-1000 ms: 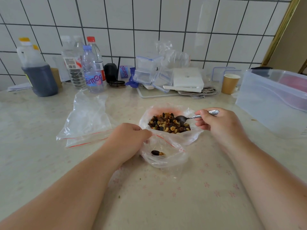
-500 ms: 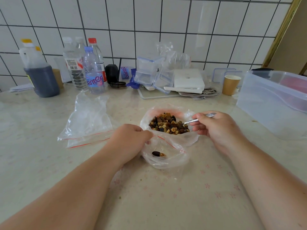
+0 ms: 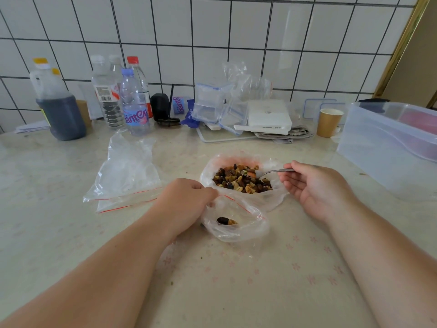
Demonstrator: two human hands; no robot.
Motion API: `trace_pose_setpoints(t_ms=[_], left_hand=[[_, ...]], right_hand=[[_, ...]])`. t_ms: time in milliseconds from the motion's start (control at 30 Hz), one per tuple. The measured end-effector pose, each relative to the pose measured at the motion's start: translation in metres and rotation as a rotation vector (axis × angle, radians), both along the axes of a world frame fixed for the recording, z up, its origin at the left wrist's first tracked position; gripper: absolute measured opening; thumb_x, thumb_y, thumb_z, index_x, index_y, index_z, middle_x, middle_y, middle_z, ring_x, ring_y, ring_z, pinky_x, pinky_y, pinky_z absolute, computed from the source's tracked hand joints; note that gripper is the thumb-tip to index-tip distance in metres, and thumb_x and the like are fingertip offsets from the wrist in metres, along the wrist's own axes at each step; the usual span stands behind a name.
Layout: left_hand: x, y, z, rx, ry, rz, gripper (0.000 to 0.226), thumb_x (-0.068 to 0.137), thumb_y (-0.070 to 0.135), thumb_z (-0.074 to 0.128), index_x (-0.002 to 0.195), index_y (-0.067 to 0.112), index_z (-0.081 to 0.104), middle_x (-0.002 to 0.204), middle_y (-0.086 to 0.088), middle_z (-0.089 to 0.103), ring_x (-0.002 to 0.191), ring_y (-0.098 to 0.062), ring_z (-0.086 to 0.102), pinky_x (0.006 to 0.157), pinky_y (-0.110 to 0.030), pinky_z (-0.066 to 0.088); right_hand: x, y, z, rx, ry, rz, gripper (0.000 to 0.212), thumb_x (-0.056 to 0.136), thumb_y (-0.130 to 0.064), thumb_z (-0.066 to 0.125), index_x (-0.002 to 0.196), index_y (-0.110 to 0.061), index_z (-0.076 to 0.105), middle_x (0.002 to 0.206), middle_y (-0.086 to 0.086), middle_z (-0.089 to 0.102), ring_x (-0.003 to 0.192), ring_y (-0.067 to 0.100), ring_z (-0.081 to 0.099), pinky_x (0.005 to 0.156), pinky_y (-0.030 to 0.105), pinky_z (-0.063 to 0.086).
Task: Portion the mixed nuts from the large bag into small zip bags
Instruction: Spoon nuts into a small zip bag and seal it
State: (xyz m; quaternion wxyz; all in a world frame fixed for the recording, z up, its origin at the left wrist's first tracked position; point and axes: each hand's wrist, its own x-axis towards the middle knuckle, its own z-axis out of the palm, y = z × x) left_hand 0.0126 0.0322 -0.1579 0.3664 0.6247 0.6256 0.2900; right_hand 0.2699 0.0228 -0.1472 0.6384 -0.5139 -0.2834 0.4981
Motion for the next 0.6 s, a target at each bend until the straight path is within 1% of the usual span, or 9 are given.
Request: trace_pose_setpoints(t_ms=[100,167,333,400,500,533,600], left_hand=[[0.000,-0.001,0.000,-0.004,0.004,0.002,0.032,0.081,0.046,0.066,0.077,0.015,0.072,0.053,0.004,0.046,0.040,-0.014,0.039,0.056,-0.029,0.037],[0.000,-0.001,0.001,-0.009,0.001,0.002,0.034,0.081,0.046,0.065,0.079,0.012,0.071,0.054,0.003,0.046,0.040,-0.014,0.039,0.055,-0.029,0.036],[-0.001,-0.001,0.001,-0.023,-0.015,0.005,0.035,0.083,0.043,0.066,0.078,0.008,0.070,0.051,0.003,0.045,0.033,-0.013,0.035,0.050,-0.024,0.033],[-0.001,0.000,0.001,-0.028,-0.026,0.002,0.034,0.083,0.042,0.067,0.075,0.009,0.070,0.050,0.002,0.045,0.033,-0.013,0.035,0.049,-0.023,0.033],[-0.001,0.000,0.001,-0.028,-0.010,0.008,0.033,0.085,0.041,0.067,0.074,0.010,0.070,0.053,0.001,0.046,0.036,-0.013,0.037,0.051,-0.025,0.036],[-0.001,0.000,0.000,-0.026,0.003,0.012,0.033,0.085,0.041,0.067,0.071,0.011,0.069,0.053,0.002,0.046,0.038,-0.014,0.038,0.052,-0.027,0.037],[0.000,0.000,0.000,-0.022,0.031,0.016,0.036,0.087,0.041,0.066,0.057,0.021,0.067,0.047,0.006,0.044,0.036,-0.012,0.038,0.052,-0.026,0.037]], right_hand=[[-0.001,-0.003,0.004,0.001,0.031,0.005,0.021,0.100,-0.013,0.055,0.085,-0.003,0.067,0.065,0.010,0.073,0.054,0.012,0.069,0.047,0.019,0.053],[-0.003,-0.006,0.008,-0.001,0.043,0.012,0.021,0.099,-0.013,0.056,0.084,-0.003,0.067,0.065,0.010,0.073,0.052,0.012,0.068,0.047,0.019,0.053],[-0.010,-0.020,0.023,0.032,-0.009,0.120,0.025,0.098,-0.013,0.055,0.079,-0.003,0.070,0.067,0.013,0.072,0.051,0.013,0.065,0.046,0.020,0.051],[-0.015,-0.028,0.027,0.048,-0.097,0.197,0.026,0.097,-0.012,0.055,0.079,-0.003,0.071,0.067,0.014,0.071,0.051,0.015,0.064,0.045,0.021,0.051],[-0.023,-0.036,0.029,0.101,-0.261,0.286,0.026,0.097,-0.011,0.057,0.078,-0.004,0.073,0.074,0.020,0.072,0.054,0.018,0.064,0.048,0.023,0.051],[-0.025,-0.038,0.029,0.132,-0.309,0.317,0.025,0.097,-0.010,0.058,0.079,-0.004,0.073,0.076,0.021,0.072,0.056,0.020,0.064,0.050,0.024,0.052],[-0.028,-0.041,0.029,0.211,-0.426,0.389,0.024,0.097,-0.009,0.058,0.079,-0.007,0.074,0.078,0.020,0.072,0.061,0.022,0.064,0.054,0.026,0.051]])
